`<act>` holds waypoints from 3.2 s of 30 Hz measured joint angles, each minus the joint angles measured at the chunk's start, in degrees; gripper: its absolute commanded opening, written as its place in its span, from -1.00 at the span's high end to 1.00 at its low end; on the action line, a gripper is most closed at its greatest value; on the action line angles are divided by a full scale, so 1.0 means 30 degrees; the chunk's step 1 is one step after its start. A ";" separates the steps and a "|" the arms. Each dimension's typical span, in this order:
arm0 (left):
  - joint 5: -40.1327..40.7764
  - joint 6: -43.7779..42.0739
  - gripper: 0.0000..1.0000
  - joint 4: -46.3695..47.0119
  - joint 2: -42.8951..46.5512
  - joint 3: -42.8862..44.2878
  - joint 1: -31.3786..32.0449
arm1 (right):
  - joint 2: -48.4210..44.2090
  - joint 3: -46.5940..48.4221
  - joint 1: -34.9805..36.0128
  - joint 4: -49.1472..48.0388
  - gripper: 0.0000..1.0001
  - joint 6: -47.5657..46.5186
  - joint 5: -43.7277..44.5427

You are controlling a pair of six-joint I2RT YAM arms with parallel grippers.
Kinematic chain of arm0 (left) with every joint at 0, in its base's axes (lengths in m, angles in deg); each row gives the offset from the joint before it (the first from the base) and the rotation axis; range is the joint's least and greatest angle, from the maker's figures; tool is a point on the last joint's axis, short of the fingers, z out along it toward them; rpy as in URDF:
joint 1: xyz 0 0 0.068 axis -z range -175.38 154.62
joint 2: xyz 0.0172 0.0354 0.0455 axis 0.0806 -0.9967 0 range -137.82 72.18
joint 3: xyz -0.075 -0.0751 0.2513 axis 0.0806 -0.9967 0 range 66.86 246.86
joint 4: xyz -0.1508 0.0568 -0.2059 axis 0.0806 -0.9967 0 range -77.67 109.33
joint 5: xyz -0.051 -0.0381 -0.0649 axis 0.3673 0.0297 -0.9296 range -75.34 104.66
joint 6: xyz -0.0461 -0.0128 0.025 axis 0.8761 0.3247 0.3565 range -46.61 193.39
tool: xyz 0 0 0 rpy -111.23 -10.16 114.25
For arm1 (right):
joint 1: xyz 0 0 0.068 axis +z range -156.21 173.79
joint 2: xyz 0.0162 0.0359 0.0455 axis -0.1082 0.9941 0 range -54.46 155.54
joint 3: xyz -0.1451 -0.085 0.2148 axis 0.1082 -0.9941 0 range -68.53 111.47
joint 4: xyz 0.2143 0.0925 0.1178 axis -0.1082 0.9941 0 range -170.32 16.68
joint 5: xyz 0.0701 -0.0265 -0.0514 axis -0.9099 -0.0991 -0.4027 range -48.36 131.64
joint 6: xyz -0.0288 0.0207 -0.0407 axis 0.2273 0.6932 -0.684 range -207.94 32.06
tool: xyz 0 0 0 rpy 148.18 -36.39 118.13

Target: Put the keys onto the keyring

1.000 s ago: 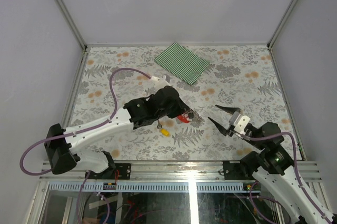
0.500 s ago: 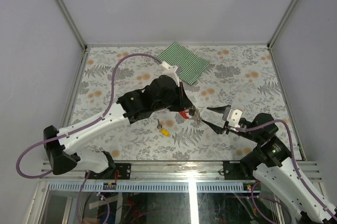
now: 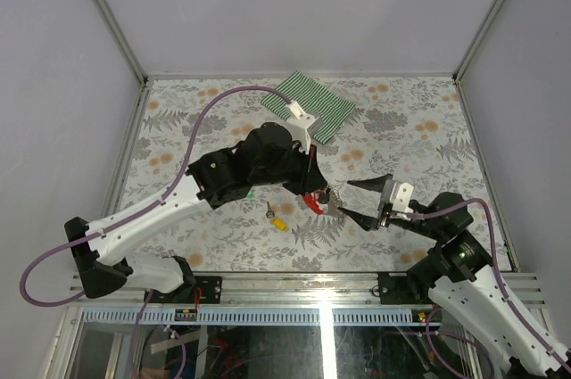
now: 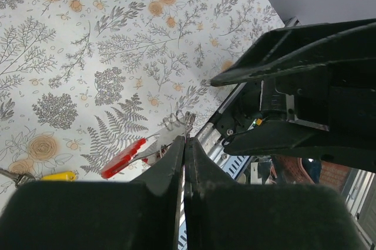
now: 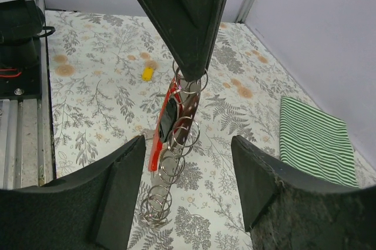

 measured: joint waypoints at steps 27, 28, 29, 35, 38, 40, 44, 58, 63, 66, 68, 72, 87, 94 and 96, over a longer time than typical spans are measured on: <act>-0.0925 -0.0160 1.00 -0.0022 0.0787 0.0925 0.0000 | 0.3912 -0.1690 0.0000 -0.3767 0.20 0.2696 -0.0721; -0.0933 -0.0153 1.00 -0.0022 0.0831 0.0925 0.0000 | 0.3985 -0.1690 0.0000 -0.3818 0.28 0.2725 -0.0743; -0.0933 -0.0160 1.00 -0.0022 0.0852 0.0925 0.0000 | 0.4029 -0.1683 0.0000 -0.3869 0.36 0.2776 -0.0780; -0.0736 -0.0168 0.96 -0.0007 0.1450 0.0874 0.0000 | 0.3876 -0.1005 0.0000 -0.3213 0.80 0.2550 -0.0605; -0.0415 -0.0153 0.82 0.0321 0.2033 0.0692 0.0000 | 0.3752 0.0138 0.0051 -0.1829 0.91 0.1792 -0.0357; -0.0270 -0.0160 0.72 0.0561 0.2433 0.0408 0.0007 | 0.3716 0.1224 0.0109 -0.0408 0.99 0.0925 -0.0058; 0.0270 -0.0138 0.47 0.0860 0.3388 -0.0707 0.0007 | 0.3781 0.3592 0.0102 0.2659 1.00 -0.0933 0.1180; 0.3606 0.0007 -0.28 0.4335 0.6725 -0.5719 0.0000 | 1.0025 1.3835 0.0102 1.5008 0.92 -0.1574 0.6550; 0.3883 -0.0051 -0.45 0.7133 0.7796 -0.7941 0.0000 | 1.2072 1.4804 0.0102 1.7216 0.93 0.0357 0.7096; 0.4444 -0.1129 -0.46 0.8269 0.7482 -0.8298 0.0007 | 1.2517 1.5220 0.0102 1.8243 0.94 0.1166 0.7235; 0.4823 -0.2288 -0.46 0.8932 0.7308 -0.8473 0.0029 | 1.2823 1.5861 0.0102 1.8884 0.95 0.1625 0.7227; 0.6113 -0.6346 -0.48 1.1912 0.7555 -1.0302 0.0852 | 1.3194 1.6844 0.0102 1.9431 0.95 0.2492 0.7155; 0.9420 -2.2928 -0.34 2.3948 0.5821 -1.3930 0.6091 | 1.3631 1.7413 0.0102 2.0495 0.94 0.3789 0.5807; 0.9406 -2.6549 -0.24 2.5784 0.4422 -1.3930 0.6156 | 1.3646 1.7886 0.0102 2.0888 0.94 0.3876 0.5391; 0.9347 -2.7001 -0.23 2.5966 0.4299 -1.3930 0.6156 | 1.3646 1.8032 0.0102 2.0939 0.94 0.3905 0.5202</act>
